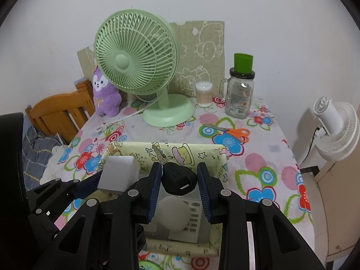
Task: Organize rigid objects
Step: 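Lower the cube plug and key fob into the fabric box and open both tools, then withdraw both tools from the fabric box toward the green case and coaster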
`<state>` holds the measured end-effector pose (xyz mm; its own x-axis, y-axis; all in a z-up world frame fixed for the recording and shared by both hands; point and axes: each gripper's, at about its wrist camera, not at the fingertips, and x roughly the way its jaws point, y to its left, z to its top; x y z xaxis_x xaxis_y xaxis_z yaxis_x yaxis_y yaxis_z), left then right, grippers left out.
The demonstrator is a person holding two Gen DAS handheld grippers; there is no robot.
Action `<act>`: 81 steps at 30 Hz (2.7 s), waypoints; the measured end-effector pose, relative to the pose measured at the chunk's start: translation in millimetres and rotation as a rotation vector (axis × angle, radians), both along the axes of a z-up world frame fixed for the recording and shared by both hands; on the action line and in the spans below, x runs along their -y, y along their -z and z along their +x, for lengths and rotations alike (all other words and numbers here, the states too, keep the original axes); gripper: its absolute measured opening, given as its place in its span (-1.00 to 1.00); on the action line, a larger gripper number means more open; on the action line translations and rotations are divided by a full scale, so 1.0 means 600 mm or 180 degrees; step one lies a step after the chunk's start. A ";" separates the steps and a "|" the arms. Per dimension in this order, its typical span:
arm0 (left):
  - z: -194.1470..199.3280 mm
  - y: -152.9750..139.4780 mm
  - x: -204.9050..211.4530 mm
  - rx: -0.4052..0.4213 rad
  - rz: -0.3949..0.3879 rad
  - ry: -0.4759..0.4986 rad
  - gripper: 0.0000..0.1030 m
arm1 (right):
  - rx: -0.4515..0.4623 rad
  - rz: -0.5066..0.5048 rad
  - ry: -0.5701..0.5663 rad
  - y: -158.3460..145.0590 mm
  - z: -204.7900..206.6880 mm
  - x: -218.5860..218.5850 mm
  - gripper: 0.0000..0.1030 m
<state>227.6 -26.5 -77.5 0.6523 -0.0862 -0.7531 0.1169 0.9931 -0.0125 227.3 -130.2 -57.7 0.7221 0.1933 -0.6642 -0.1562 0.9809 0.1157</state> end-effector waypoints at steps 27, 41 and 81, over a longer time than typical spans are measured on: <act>0.051 0.042 0.005 -0.0018 0.0184 -0.0038 0.13 | 0.0047 -0.0247 0.0148 0.037 0.038 0.014 0.52; 0.027 0.034 0.011 0.0004 0.0294 0.0007 0.56 | 0.0005 -0.0196 0.0144 0.036 0.019 0.018 0.53; -0.153 -0.033 -0.002 0.0348 0.0259 0.0003 0.91 | 0.0277 -0.0266 0.0234 -0.025 -0.166 0.009 0.83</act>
<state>135.9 -25.4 -57.7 0.7308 -0.0284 -0.6820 0.1141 0.9902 0.0811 127.7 -135.4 -42.8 0.7879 0.0844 -0.6100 -0.0895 0.9957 0.0222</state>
